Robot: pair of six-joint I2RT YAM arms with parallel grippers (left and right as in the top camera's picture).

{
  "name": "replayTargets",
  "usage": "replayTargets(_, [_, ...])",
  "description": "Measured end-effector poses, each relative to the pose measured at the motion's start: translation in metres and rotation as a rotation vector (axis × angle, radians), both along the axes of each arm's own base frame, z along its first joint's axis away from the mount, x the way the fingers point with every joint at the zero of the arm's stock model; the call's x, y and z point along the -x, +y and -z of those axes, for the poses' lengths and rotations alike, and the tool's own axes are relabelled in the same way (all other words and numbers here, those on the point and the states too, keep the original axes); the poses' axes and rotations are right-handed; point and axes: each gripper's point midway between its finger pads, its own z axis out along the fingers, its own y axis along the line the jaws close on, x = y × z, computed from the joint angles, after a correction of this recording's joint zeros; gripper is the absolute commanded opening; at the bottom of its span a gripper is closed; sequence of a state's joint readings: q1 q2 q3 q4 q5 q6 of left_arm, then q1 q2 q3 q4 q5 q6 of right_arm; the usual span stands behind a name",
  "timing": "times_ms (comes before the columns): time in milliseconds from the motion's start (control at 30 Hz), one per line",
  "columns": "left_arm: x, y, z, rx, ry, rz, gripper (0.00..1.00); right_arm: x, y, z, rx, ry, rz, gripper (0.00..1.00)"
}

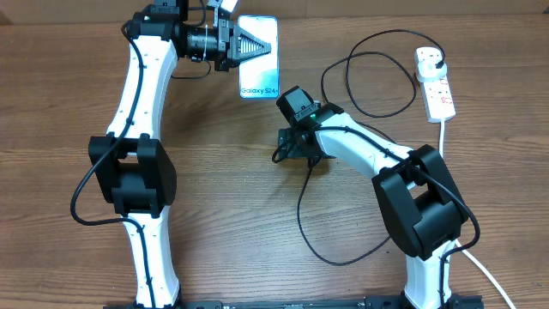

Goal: Plug charger to phone and switch on socket

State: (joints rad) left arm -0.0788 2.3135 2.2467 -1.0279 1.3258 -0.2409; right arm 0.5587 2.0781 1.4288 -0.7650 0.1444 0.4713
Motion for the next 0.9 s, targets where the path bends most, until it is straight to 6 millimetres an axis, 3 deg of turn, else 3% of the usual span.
replayTargets(100, [0.0,0.0,0.0,0.0,0.0,0.0,0.04,0.002,-0.004,0.0,0.027,0.012,-0.001,0.75])
replayTargets(200, [0.0,0.0,0.0,0.0,0.0,0.0,0.04,0.002,-0.01,-0.006,0.07,0.019,-0.012,0.84])
replayTargets(333, [0.0,0.0,-0.001,0.004,0.001,0.002,0.04,-0.007,-0.016,-0.02,0.129,-0.007,-0.053,0.86])
replayTargets(500, [0.0,0.0,0.0,0.0,-0.003,-0.001,0.04,-0.003,-0.024,-0.021,0.173,0.013,-0.077,0.83])
replayTargets(567, [0.0,0.0,0.0,0.001,-0.003,0.0,0.04,-0.002,-0.023,-0.021,0.168,0.017,-0.074,0.76])
replayTargets(700, [0.0,0.0,0.0,0.001,-0.003,0.0,0.04,-0.001,-0.008,-0.019,0.081,0.031,-0.075,0.76])
replayTargets(900, [-0.001,0.001,-0.001,0.004,-0.002,-0.001,0.04,0.0,0.014,-0.018,-0.036,0.049,-0.107,0.86])
